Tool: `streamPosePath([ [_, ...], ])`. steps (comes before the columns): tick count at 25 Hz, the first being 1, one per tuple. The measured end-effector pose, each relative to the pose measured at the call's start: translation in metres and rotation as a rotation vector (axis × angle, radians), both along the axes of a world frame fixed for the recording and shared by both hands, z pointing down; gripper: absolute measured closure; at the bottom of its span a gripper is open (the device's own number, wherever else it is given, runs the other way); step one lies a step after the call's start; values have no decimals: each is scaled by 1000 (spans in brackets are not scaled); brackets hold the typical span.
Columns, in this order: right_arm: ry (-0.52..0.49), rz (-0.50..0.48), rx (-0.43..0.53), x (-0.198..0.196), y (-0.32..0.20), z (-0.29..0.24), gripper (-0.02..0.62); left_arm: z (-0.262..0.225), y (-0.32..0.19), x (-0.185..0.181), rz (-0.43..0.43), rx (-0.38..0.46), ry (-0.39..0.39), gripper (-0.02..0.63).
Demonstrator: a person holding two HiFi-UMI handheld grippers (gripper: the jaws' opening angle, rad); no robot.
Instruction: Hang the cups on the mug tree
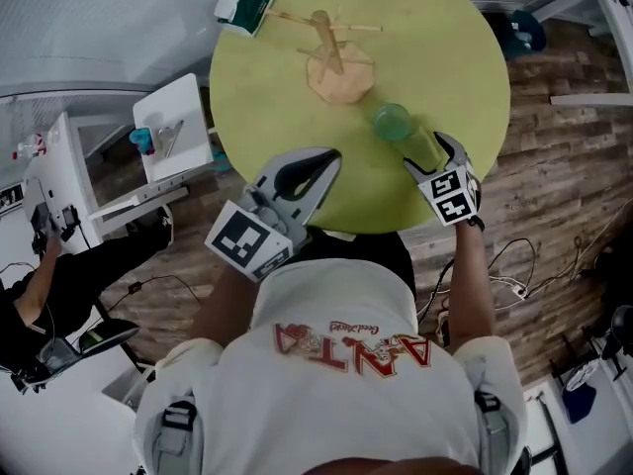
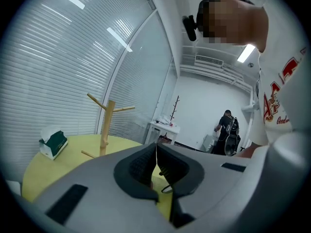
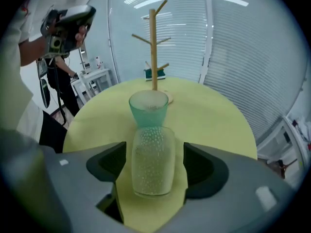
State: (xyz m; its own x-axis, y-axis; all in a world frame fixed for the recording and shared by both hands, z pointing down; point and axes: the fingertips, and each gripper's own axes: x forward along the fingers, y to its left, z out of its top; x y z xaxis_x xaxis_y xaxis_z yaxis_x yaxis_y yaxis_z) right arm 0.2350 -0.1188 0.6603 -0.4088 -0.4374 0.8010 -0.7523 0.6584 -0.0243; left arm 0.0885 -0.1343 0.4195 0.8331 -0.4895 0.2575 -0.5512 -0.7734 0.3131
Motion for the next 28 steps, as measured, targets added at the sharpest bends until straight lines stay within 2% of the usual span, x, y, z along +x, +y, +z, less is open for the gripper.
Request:
streamPosePath([
  [8,117,-79,-110,-3,3,41,258,2,-7,-17,-26,-4,-6,594],
  [11,120,-84,-131,-2,4,49,258,2,-8,-23,-30,-1,-3,594],
  [18,134,-20,-108,12,6,35,250,2,-6,-34,-34,-17,13,594],
  [22,192,18,-81,27,2,9,250,-5,-6,-39,-48,-21,53,594],
  [28,322,59,42,51,-28,-54,250,-18,-7,-50,-61,-7,104,594],
])
